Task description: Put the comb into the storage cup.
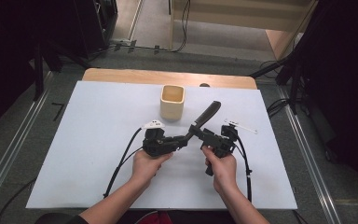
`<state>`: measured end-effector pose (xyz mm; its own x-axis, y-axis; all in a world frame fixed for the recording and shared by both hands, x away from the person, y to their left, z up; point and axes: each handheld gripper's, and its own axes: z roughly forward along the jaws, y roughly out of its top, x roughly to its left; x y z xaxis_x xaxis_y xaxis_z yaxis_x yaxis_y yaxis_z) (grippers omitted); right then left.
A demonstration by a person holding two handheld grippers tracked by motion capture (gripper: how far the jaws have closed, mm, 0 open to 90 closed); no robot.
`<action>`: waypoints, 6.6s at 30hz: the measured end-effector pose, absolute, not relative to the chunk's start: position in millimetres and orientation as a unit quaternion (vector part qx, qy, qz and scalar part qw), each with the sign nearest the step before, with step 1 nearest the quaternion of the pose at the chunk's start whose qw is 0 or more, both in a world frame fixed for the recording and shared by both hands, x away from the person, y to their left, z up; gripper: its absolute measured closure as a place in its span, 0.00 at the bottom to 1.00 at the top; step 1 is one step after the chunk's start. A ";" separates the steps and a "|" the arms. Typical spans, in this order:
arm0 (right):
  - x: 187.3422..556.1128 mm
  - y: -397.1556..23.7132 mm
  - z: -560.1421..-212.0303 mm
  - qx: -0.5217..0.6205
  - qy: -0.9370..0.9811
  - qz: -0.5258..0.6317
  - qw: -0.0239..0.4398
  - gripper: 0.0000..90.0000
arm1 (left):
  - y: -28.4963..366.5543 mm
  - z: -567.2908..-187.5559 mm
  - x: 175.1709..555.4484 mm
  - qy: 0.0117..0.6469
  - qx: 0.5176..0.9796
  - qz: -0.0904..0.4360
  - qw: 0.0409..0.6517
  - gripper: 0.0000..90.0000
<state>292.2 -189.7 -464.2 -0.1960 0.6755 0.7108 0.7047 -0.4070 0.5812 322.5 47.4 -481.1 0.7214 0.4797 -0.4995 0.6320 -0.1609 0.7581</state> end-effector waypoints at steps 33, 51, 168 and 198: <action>305.3 -181.3 -478.6 -0.662 -0.526 -0.530 0.062 0.57 | 40.4 -484.8 314.1 0.380 0.746 -0.078 0.542 0.82; 305.2 -186.9 -476.5 -0.668 -0.509 -0.535 0.093 0.71 | 41.4 -483.3 313.4 0.368 0.741 -0.081 0.555 0.81; 302.4 -203.3 -464.1 -0.602 -0.582 -0.545 0.038 0.77 | 146.9 -463.0 297.1 0.297 0.876 -0.064 0.375 0.36; 322.1 -194.8 -434.9 -0.564 -0.612 -0.554 -0.002 0.77 | 186.8 -466.8 286.7 0.325 0.868 -0.036 0.375 0.36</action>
